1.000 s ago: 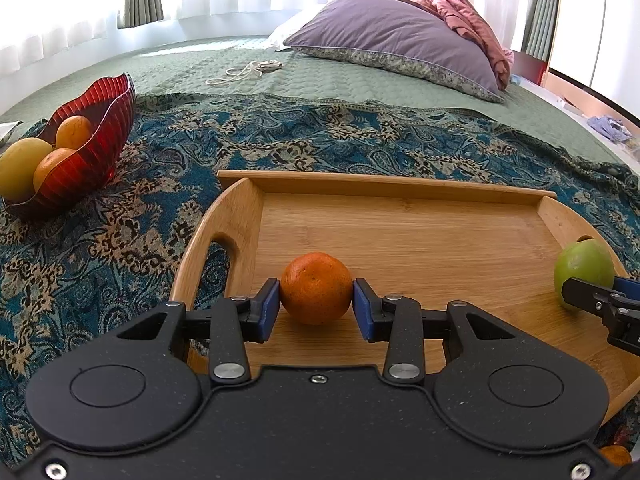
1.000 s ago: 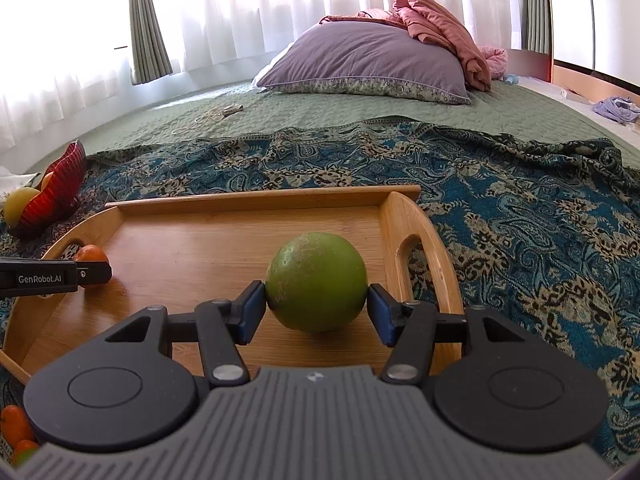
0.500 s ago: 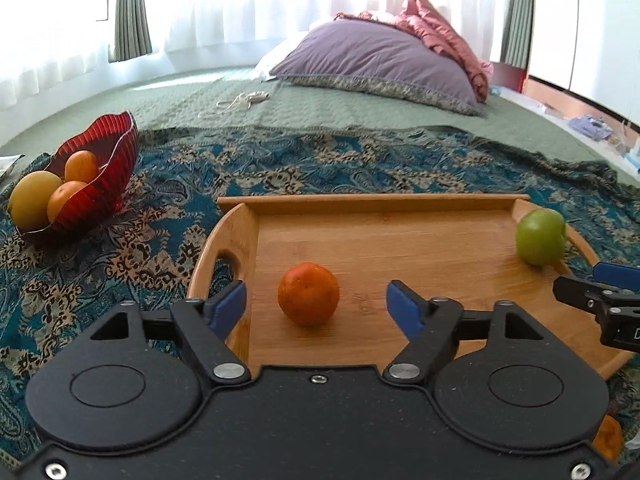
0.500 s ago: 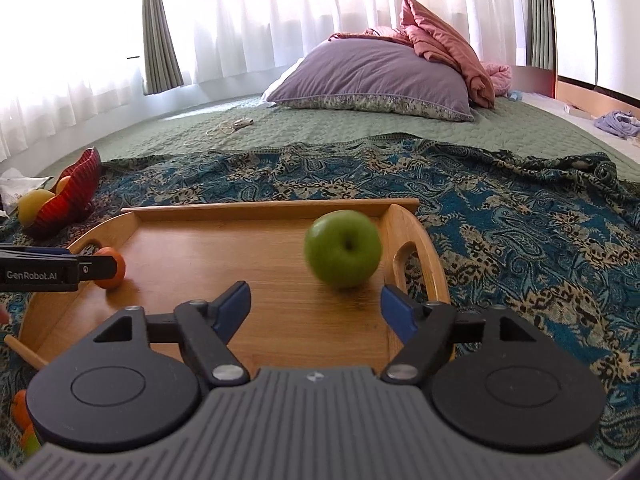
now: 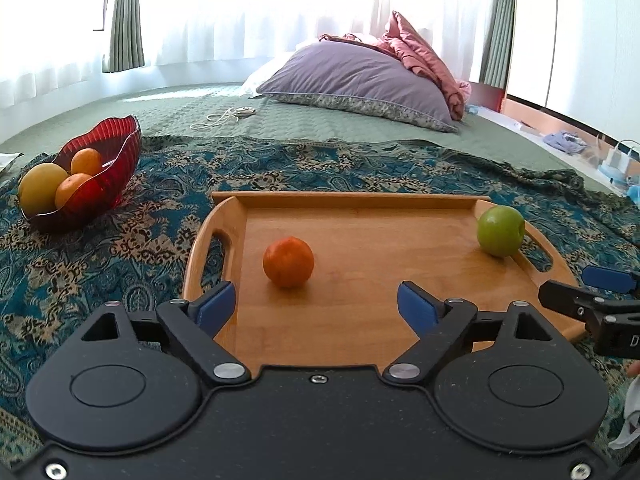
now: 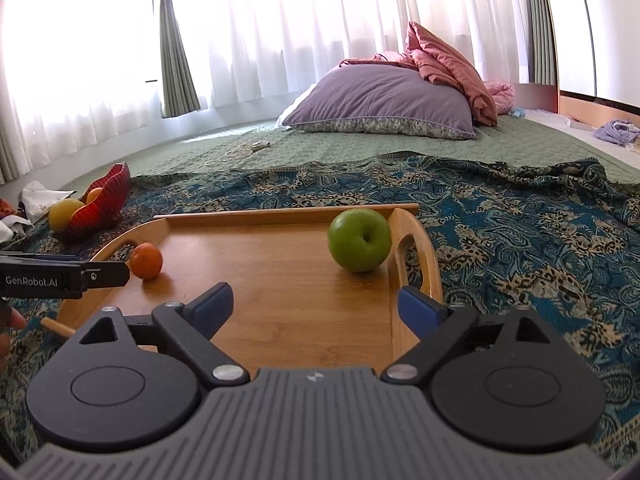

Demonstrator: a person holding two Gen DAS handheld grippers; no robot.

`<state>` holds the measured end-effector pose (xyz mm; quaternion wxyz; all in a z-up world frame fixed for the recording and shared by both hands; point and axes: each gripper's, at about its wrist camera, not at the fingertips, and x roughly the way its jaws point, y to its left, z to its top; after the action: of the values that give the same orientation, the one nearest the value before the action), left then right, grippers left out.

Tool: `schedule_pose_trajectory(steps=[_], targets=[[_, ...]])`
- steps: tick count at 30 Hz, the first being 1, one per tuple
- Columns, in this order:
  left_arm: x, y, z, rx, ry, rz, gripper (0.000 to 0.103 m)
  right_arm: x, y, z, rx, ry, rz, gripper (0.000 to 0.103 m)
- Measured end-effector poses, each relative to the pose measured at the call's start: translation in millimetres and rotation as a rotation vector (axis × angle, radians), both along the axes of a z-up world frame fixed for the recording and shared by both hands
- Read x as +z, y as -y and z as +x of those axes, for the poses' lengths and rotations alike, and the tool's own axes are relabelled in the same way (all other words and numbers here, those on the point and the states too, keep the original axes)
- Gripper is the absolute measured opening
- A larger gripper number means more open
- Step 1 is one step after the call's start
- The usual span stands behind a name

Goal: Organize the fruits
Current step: 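Withdraw both tools and lower them toward the remaining fruit row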

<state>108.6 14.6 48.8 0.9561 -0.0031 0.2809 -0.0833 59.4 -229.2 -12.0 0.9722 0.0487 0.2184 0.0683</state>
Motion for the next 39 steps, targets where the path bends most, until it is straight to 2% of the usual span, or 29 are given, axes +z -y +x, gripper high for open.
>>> schedule_pose_trajectory(steps=[6, 19, 29, 39], targets=[[-3, 1, -21, -0.014, 0.024, 0.031, 0.093, -4, -4, -21, 0.023, 0.035, -0.015, 0.103], [-19, 0, -50, -0.016, 0.022, 0.051, 0.095, -13, -11, -56, 0.025, 0.08, -0.08, 0.103], [-27, 1, -66, -0.039, 0.036, 0.073, 0.097, -23, -20, -69, 0.054, 0.067, -0.112, 0.103], [-36, -1, -74, -0.019, 0.034, 0.081, 0.098, -35, -32, -74, 0.084, 0.046, -0.142, 0.103]])
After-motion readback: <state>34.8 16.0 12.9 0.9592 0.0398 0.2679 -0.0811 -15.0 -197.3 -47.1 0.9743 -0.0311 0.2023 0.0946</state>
